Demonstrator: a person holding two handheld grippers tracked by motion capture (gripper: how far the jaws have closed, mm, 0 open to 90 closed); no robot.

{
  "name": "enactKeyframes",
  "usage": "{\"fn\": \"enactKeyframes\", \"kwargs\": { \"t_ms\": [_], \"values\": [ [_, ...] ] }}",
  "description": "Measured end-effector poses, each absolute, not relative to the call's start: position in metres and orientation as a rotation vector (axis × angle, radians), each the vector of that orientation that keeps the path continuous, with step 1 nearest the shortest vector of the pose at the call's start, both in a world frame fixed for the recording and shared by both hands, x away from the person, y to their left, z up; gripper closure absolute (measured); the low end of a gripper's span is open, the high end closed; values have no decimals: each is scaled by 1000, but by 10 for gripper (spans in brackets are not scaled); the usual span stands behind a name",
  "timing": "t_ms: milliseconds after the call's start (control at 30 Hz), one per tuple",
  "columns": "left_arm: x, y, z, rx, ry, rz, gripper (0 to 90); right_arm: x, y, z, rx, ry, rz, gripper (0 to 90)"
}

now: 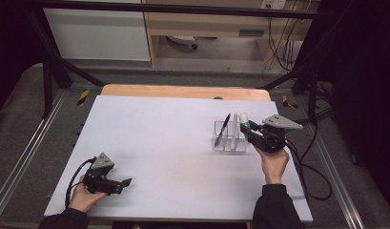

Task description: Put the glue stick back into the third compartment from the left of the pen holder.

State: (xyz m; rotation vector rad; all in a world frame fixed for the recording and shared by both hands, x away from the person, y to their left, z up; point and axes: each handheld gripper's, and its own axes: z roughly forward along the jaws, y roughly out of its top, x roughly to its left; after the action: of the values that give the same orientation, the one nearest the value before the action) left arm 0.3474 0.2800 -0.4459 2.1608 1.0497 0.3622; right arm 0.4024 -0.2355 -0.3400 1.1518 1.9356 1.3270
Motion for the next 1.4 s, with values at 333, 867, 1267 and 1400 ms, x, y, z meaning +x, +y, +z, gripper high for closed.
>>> {"fn": "enactKeyframes", "kwargs": {
  "t_ms": [333,867,1267,1400],
  "values": [
    [348,280,-446,2159,1051,359,58,422,-237,-343,1183,1852,1334,660],
    [348,281,-446,2158,1054,358,58,447,-232,-364,1193,1827,1346,660],
    [348,281,-447,2160,1053,358,58,451,-239,-385,1216,1828,1360,660],
    [348,281,-447,2161,1054,357,58,451,-239,-390,1214,1832,1365,660]
  ]
}}
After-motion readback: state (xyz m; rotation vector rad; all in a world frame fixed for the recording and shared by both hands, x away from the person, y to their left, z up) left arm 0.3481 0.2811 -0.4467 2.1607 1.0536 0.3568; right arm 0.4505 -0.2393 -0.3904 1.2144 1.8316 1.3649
